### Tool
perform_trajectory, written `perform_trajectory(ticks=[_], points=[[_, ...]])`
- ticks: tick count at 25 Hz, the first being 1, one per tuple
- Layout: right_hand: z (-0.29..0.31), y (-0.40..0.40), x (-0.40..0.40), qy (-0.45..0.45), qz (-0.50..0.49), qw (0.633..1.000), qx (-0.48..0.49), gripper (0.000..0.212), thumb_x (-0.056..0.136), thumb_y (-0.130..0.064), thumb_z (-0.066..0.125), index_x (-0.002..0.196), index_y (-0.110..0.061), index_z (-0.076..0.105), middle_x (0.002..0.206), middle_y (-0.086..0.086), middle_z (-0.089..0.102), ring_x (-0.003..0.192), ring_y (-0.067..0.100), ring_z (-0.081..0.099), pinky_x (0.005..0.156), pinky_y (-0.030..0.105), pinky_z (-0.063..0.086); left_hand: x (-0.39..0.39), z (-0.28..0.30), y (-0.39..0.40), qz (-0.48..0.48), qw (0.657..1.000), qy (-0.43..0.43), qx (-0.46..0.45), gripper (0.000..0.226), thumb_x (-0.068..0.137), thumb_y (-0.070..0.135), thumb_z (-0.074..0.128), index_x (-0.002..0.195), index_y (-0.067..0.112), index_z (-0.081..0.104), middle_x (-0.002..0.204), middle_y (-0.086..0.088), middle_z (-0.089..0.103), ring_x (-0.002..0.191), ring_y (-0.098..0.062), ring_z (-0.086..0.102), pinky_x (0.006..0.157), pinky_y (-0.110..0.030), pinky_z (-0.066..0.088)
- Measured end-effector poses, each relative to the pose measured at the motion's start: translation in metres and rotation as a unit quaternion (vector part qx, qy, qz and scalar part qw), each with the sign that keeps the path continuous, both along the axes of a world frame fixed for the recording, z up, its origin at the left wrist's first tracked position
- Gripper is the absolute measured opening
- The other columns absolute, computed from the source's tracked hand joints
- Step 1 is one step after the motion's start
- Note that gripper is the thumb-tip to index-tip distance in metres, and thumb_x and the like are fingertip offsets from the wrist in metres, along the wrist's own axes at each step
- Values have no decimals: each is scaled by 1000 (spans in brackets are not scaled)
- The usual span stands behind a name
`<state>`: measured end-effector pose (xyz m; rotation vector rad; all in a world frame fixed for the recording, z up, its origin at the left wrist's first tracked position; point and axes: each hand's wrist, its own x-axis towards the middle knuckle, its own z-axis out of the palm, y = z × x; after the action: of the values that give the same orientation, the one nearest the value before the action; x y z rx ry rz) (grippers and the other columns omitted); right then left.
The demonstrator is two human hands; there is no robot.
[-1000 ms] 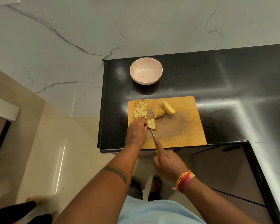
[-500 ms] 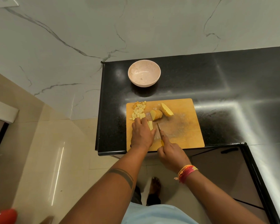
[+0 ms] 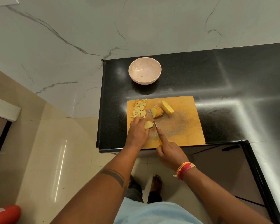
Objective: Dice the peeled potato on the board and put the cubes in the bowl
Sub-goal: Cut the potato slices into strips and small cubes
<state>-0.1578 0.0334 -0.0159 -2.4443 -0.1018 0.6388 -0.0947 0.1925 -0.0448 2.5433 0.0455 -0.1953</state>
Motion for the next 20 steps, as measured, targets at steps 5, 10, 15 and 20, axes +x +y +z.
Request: perform_trajectory(ticks=[5, 10, 15, 20], points=[[-3, 2, 0, -1, 10, 1000, 6, 76, 101, -24, 40, 163, -30, -4, 66, 0, 59, 55, 18, 55, 48, 30, 38, 6, 1, 3, 3, 1000, 4, -11, 49, 95, 21, 68, 143, 19, 56, 130, 3, 49, 124, -17, 47, 107, -30, 41], [-5, -4, 5, -3, 6, 1000, -1, 77, 100, -24, 42, 163, -32, -2, 66, 0, 59, 55, 18, 54, 48, 29, 37, 0, 3, 2, 41, 999, 8, 4, 54, 95, 28, 70, 145, 19, 52, 131, 1, 44, 120, -17, 50, 103, -32, 45], [-8, -8, 7, 4, 32, 999, 18, 75, 101, -24, 41, 162, -35, -1, 68, 1, 59, 56, 17, 54, 50, 30, 39, 6, 4, -2, 39, 999, 21, -7, 51, 95, 22, 69, 144, 19, 55, 131, 2, 46, 120, -16, 51, 101, -26, 42], [-10, -12, 7, 0, 28, 999, 18, 77, 99, -23, 42, 162, -40, -1, 68, 3, 60, 56, 19, 56, 53, 34, 44, 6, 2, -1, 33, 999, 21, 1, 50, 95, 22, 69, 143, 21, 56, 130, 3, 46, 120, -15, 50, 102, -26, 42]])
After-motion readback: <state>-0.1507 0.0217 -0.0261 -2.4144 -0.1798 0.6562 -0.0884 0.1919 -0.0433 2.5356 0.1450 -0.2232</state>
